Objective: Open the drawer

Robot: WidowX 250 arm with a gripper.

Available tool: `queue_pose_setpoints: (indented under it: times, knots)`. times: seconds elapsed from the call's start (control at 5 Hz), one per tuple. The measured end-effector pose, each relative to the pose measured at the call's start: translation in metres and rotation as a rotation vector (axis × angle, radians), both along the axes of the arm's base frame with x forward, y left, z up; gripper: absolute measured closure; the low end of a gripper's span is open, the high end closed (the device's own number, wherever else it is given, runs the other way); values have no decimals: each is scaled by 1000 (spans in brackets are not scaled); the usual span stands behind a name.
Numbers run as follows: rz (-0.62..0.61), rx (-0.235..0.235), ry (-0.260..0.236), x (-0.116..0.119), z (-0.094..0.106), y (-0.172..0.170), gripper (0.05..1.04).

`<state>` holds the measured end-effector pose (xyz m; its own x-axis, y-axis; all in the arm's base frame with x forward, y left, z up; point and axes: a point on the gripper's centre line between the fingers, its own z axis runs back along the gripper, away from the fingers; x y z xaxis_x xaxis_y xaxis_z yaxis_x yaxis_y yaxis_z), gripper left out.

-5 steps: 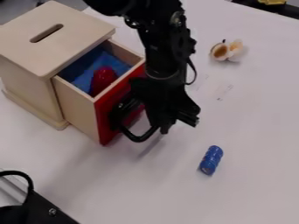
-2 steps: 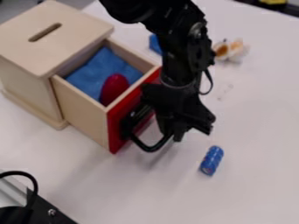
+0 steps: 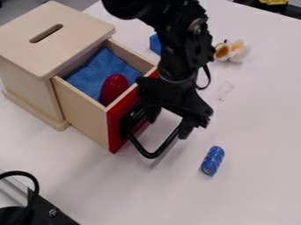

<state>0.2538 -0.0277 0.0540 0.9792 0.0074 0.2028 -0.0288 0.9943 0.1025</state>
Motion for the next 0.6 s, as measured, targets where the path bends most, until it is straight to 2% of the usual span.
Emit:
queue_pose_setpoints:
  times: [0.2,0.4,0.6]
  knots:
    - [22,-5,-51,2,23,3,83]
    - [41,-45,-113,2,56,3,83]
    - [40,-49,-136,4,63,4,83]
